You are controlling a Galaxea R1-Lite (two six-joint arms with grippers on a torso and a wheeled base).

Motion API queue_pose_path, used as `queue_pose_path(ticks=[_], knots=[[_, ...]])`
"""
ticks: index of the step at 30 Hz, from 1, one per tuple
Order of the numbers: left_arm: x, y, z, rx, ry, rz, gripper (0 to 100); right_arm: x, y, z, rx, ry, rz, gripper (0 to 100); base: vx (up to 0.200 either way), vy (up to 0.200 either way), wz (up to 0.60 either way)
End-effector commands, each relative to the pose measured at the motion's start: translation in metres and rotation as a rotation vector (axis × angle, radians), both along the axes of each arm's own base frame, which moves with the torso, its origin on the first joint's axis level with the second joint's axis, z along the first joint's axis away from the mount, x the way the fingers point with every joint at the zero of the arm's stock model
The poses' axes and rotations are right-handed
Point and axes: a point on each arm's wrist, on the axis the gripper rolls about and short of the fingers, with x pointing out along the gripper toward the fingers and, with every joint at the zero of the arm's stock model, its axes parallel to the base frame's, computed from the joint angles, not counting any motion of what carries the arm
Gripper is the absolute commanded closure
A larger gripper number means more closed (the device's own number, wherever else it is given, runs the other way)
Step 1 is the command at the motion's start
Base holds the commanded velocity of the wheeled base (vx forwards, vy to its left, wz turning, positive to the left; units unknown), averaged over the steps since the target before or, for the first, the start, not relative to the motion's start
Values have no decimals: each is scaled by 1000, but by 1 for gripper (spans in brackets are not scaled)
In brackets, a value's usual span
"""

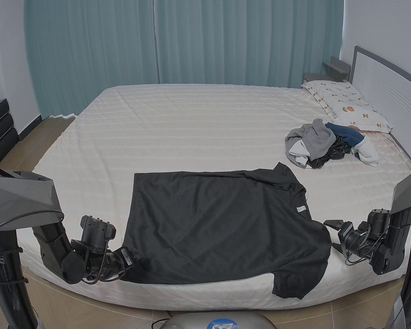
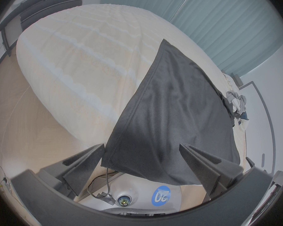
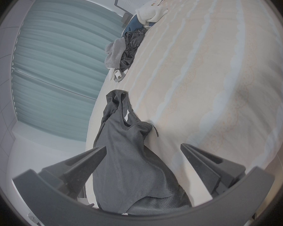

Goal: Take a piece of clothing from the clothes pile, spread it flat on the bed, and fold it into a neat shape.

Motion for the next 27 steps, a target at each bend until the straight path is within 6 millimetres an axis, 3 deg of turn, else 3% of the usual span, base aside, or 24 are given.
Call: queue_pose_path(ticks=[1, 5, 6, 22, 27], knots=[[-4, -3, -14, 13, 41, -12, 0, 1, 0, 0, -1, -10, 1, 0, 0, 0, 0], [-6, -6, -14, 17, 45, -23, 0, 0, 0, 0, -1, -8, 1, 0, 0, 0, 0], [-5, -6, -14, 16, 43, -23, 100, 0, 0, 0, -1, -8, 1, 0, 0, 0, 0], [-13, 3, -12, 124, 45, -34, 100, 0, -1, 6, -4, -23, -5, 0, 0, 0, 0], [-17, 8, -10, 176, 40, -32, 100, -21, 2, 26, -37, -35, 27, 0, 0, 0, 0]])
